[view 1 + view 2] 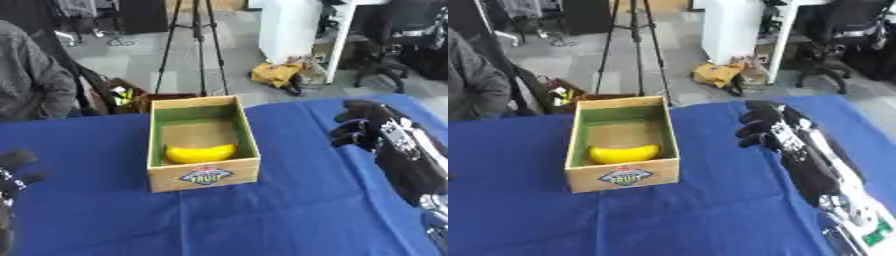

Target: Pick up objects on the table and place them in the box.

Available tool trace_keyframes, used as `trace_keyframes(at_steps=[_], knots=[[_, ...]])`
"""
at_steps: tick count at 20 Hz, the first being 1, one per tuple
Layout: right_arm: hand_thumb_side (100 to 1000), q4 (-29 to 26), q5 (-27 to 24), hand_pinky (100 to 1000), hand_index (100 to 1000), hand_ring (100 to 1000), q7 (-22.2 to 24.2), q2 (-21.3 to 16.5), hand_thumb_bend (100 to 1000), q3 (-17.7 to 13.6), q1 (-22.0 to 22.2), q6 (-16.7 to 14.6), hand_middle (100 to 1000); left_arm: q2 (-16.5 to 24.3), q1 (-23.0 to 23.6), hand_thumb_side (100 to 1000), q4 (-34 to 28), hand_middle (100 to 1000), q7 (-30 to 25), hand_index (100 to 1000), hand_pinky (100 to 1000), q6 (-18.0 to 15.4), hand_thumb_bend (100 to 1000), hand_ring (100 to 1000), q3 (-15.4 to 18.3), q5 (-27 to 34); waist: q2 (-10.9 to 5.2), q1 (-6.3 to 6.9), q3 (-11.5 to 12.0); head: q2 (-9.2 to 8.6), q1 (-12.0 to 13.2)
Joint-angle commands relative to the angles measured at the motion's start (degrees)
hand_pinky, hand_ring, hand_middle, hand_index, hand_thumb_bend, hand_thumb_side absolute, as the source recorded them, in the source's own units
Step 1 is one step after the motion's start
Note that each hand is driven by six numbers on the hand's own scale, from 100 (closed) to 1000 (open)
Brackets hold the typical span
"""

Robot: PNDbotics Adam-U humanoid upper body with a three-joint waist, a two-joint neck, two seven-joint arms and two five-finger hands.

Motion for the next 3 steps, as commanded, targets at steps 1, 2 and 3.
trace_keyframes(at_steps=[1,2,3], knots=[[660,-0.29,-0.97,608,795,626,-0.60,1.03,191,-0.40,-0.06,1.09,641,1.04,-0.38,953,-0.50,594,0.18,722,676,-0.08,572,831,0.43,0.26,-1.09,0.04,-0.08,-0.11,0.10],[661,0.06,-1.10,608,794,624,-0.61,1.45,191,-0.17,0.03,1.31,640,0.98,-0.29,953,-0.48,594,0.19,723,676,-0.11,572,831,0.42,0.31,-1.10,0.10,-0.09,-0.16,0.13],[662,0.44,-1.21,606,792,621,-0.54,1.91,189,0.10,0.15,1.51,636,0.93,-0.17,954,-0.41,593,0.17,724,676,-0.07,572,830,0.37,0.37,-1.10,0.19,-0.15,-0.16,0.20]])
